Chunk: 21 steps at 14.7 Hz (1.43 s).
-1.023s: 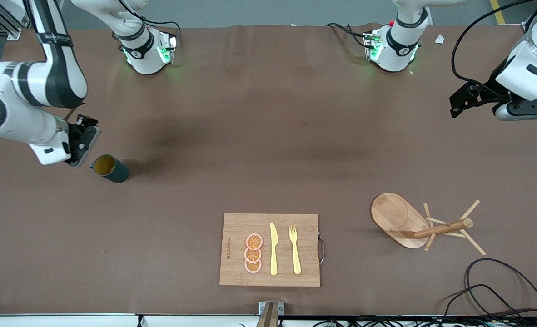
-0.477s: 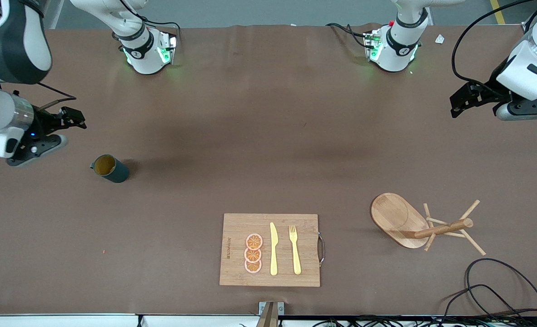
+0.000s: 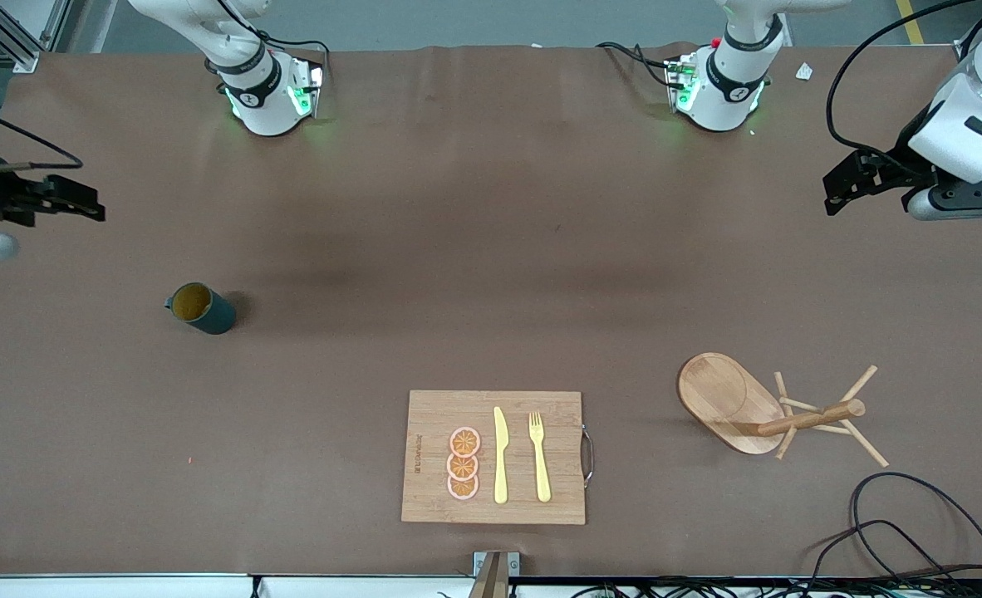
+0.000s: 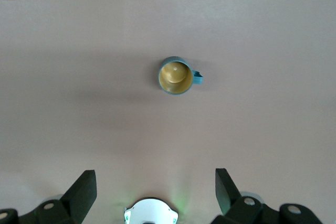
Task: Transfer cup from left to right arm and place
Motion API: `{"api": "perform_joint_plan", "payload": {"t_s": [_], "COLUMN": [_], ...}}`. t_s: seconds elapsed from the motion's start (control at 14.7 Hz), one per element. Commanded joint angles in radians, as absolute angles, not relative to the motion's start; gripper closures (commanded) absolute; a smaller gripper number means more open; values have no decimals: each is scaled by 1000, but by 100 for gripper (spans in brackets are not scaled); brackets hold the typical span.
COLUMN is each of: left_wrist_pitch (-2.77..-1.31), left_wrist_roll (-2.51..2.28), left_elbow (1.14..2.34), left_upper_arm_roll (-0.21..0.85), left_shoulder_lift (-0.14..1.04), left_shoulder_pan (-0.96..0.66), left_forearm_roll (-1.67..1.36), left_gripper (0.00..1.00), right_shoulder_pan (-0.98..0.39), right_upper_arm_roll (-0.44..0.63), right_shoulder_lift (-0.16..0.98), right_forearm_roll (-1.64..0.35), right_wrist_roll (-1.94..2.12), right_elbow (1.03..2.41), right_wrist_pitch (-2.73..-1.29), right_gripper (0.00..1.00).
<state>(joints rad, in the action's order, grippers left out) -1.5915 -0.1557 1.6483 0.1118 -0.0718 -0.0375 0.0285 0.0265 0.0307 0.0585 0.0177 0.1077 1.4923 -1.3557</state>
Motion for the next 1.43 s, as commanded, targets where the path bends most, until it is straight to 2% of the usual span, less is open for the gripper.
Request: {"api": "perform_joint_plan", "payload": {"t_s": [0.0,0.55,0.82,1.36], "left_wrist_pitch": [-1592,-1591,-1591,-1591], "left_wrist_roll": [-133,-127,-126,-118], "left_elbow": [1643,1637,1637,1637], "left_upper_arm_roll": [112,114,114,114], "left_shoulder_lift": [-80,-80,-81,-84], "left_shoulder_pan": [-31,-31,-31,-32], "left_forearm_roll": [32,32,32,40], "left_gripper": [0,0,0,0], "right_shoulder_pan": [60,69,58,8], "right_upper_arm_roll": [21,12,12,18], "right_shoulder_lift": [94,77,-10,-153], "right_forearm_roll": [26,5,6,5], "right_wrist_roll": [86,78,75,25], "right_elbow": [1407,1379,1489,1614], "right_wrist_pitch": [-1292,-1250,-1264,-1313], "right_gripper": [0,0,0,0]}}
